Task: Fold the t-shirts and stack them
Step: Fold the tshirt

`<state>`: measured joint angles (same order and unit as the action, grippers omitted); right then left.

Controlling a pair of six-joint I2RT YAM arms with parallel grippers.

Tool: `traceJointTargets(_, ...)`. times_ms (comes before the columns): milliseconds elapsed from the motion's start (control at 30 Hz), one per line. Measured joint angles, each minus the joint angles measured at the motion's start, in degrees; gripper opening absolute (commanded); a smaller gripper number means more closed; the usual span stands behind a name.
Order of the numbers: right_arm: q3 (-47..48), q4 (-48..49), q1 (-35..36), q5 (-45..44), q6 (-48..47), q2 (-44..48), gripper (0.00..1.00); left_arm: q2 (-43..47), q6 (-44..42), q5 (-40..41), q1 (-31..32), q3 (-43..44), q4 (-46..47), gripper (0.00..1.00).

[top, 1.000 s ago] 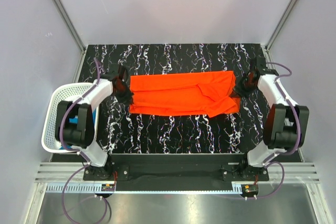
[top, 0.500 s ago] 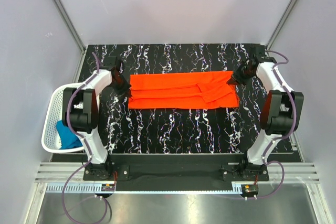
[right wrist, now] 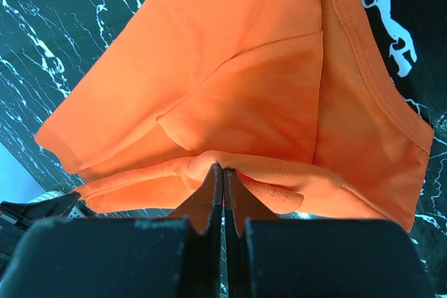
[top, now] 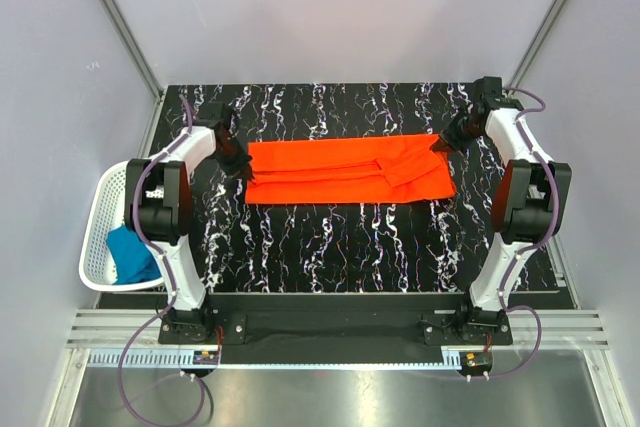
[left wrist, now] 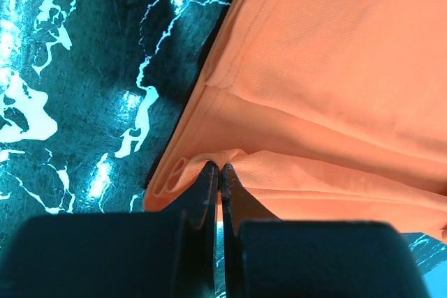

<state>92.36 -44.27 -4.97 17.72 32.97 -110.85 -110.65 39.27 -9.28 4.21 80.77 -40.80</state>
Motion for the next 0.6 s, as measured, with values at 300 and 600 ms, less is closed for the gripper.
traceJointTargets(300, 2.32, -0.52, 0.00, 1.55, -0.04, -2.86, 0.00, -1.95, -0.02, -0.07, -1.25, 0.42, -0.33, 0.00)
traceJointTargets(600, 5.25, -0.61, -0.09, 2.58, -0.24, -6.99, 0.02, -3.06, -0.02, -0.44, -1.70, 1.77, -0.26, 0.00)
